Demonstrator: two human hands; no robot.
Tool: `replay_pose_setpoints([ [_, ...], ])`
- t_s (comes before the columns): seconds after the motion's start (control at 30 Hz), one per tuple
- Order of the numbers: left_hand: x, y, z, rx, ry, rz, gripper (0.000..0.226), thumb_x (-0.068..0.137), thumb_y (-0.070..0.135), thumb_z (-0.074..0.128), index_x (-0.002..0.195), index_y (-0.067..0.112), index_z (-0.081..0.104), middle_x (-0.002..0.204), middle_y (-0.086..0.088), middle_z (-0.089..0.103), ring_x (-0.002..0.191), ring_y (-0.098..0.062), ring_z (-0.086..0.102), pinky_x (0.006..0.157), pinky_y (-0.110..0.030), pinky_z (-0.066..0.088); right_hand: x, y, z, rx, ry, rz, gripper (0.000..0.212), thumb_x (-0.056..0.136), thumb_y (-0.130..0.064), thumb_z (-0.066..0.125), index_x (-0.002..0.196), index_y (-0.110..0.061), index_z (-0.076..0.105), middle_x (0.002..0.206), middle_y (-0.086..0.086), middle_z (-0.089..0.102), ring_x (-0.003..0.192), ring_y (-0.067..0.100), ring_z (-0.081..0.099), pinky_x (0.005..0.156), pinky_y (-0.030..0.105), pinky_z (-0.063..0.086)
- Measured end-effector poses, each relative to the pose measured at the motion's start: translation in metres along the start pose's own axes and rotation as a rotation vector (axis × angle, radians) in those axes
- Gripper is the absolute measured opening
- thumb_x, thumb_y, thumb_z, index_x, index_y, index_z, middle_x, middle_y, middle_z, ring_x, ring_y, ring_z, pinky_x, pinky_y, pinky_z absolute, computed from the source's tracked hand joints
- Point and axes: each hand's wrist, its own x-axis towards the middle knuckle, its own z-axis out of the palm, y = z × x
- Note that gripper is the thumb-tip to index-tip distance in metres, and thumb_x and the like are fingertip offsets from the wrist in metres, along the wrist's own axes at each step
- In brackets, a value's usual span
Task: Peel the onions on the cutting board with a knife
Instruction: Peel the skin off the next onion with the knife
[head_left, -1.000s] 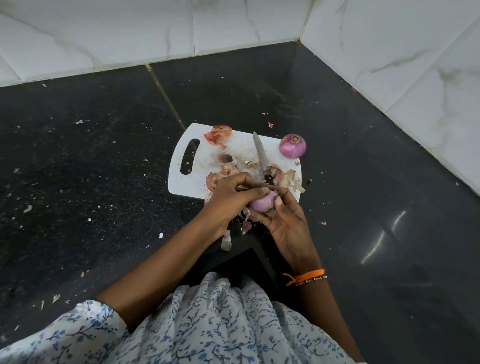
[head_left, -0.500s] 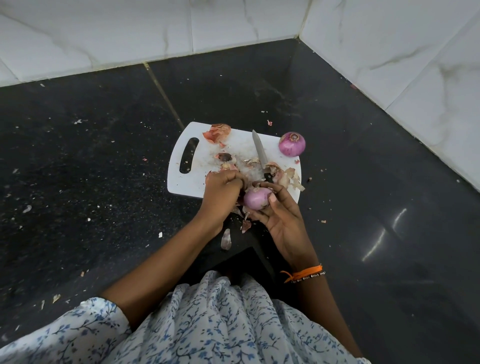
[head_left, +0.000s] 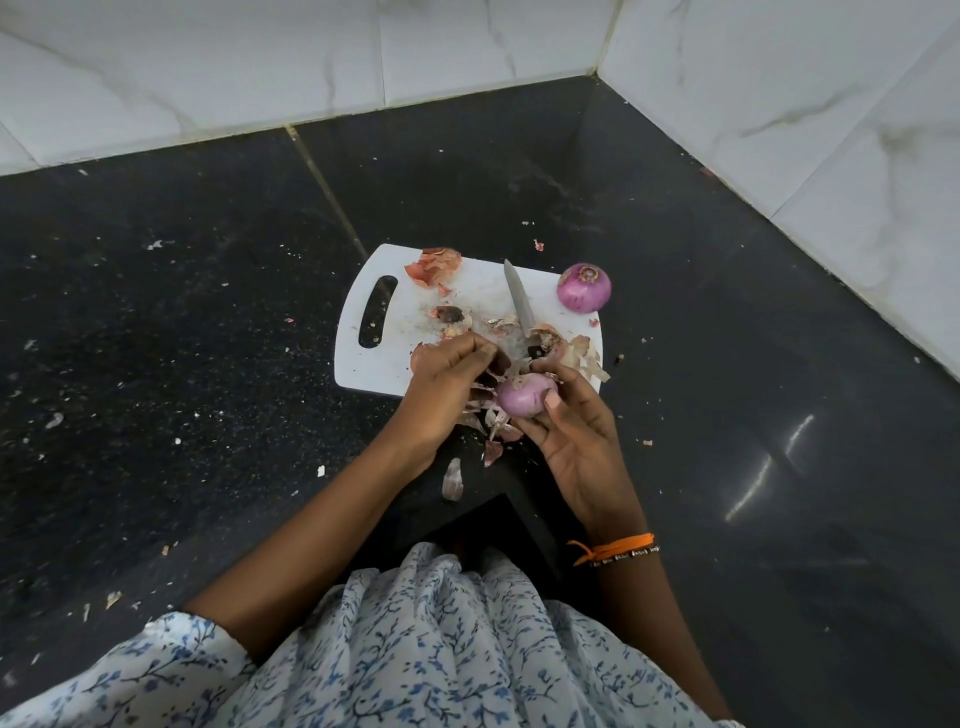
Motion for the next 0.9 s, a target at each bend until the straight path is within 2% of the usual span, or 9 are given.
replay_pose_setpoints([
  [0.1,-0.0009,-0.0021,-0.0021,0.067,-0.070,-0.027,0.010,0.083,0.024,0.069,0.086,0.015,0.067,0.090,-0.003,0.069,0.090,-0.020,0.067,0.078,-0.029,0.054,0.0007,0.0007,-0.0003,0.016,-0.014,0.015,0.040,0.081,-0.019,0.063,0.117,-0.004,0.058,0.119,0.021,0.057,0.105,0.029,0.062,0.091,0.038,0.054],
  [0.17,-0.0020,-0.0027,-0.0017,0.098,-0.073,-0.041,0.026,0.068,0.024,0.082,0.089,0.015,0.069,0.089,0.001,0.070,0.091,-0.018,0.068,0.081,-0.032,0.055,0.0013,0.0006,-0.0004,0.008,-0.025,0.019,0.037,0.084,-0.016,0.061,0.118,-0.003,0.057,0.113,0.017,0.062,0.098,0.025,0.065,0.090,0.038,0.054],
  [0.27,-0.0032,-0.0004,-0.0006,-0.100,-0.076,-0.143,0.036,0.055,0.018,0.083,0.087,0.009,0.070,0.077,0.005,0.072,0.080,-0.012,0.070,0.070,-0.025,0.057,0.0009,0.0010,-0.0016,-0.005,-0.026,0.010,0.035,0.085,-0.011,0.058,0.119,-0.002,0.057,0.111,0.017,0.064,0.094,0.024,0.067,0.092,0.042,0.053],
  [0.37,-0.0017,0.0027,0.0005,-0.233,-0.078,-0.245,0.024,0.064,0.005,0.077,0.086,0.005,0.069,0.075,-0.001,0.072,0.075,-0.013,0.070,0.066,-0.022,0.057,0.0010,-0.0009,-0.0004,-0.017,-0.032,-0.006,0.036,0.083,-0.011,0.061,0.117,-0.002,0.058,0.117,0.022,0.060,0.104,0.030,0.064,0.091,0.042,0.053],
  [0.47,-0.0010,0.0057,0.0012,-0.248,-0.064,-0.254,0.011,0.074,-0.002,0.070,0.081,0.006,0.069,0.071,0.000,0.072,0.070,-0.010,0.070,0.061,-0.020,0.056,0.0018,-0.0023,0.0012,-0.024,-0.027,-0.014,0.041,0.080,-0.014,0.064,0.117,0.001,0.056,0.121,0.023,0.057,0.110,0.034,0.060,0.089,0.040,0.054],
  [0.7,-0.0007,0.0059,0.0013,-0.217,-0.032,-0.209,0.010,0.080,-0.003,0.066,0.082,0.006,0.070,0.071,0.001,0.072,0.068,-0.010,0.070,0.059,-0.022,0.057,0.0013,-0.0005,-0.0008,-0.027,0.004,-0.008,0.046,0.077,-0.017,0.072,0.117,0.000,0.058,0.118,0.017,0.062,0.110,0.032,0.061,0.092,0.043,0.053],
  [0.8,-0.0010,0.0041,0.0022,-0.177,-0.006,-0.193,0.009,0.083,-0.001,0.065,0.084,0.006,0.071,0.080,-0.005,0.071,0.071,-0.012,0.070,0.063,-0.025,0.059,0.0014,-0.0002,-0.0017,-0.004,0.008,-0.012,0.042,0.077,-0.018,0.070,0.116,-0.004,0.061,0.117,0.015,0.063,0.110,0.030,0.061,0.090,0.039,0.054],
  [0.9,-0.0010,0.0028,0.0034,-0.148,0.025,-0.170,0.012,0.086,0.001,0.062,0.083,0.009,0.071,0.085,-0.006,0.070,0.075,-0.013,0.070,0.064,-0.026,0.059,0.0024,-0.0011,-0.0018,0.013,0.015,-0.019,0.039,0.077,-0.019,0.069,0.114,-0.006,0.063,0.119,0.020,0.059,0.109,0.033,0.061,0.088,0.038,0.055],
])
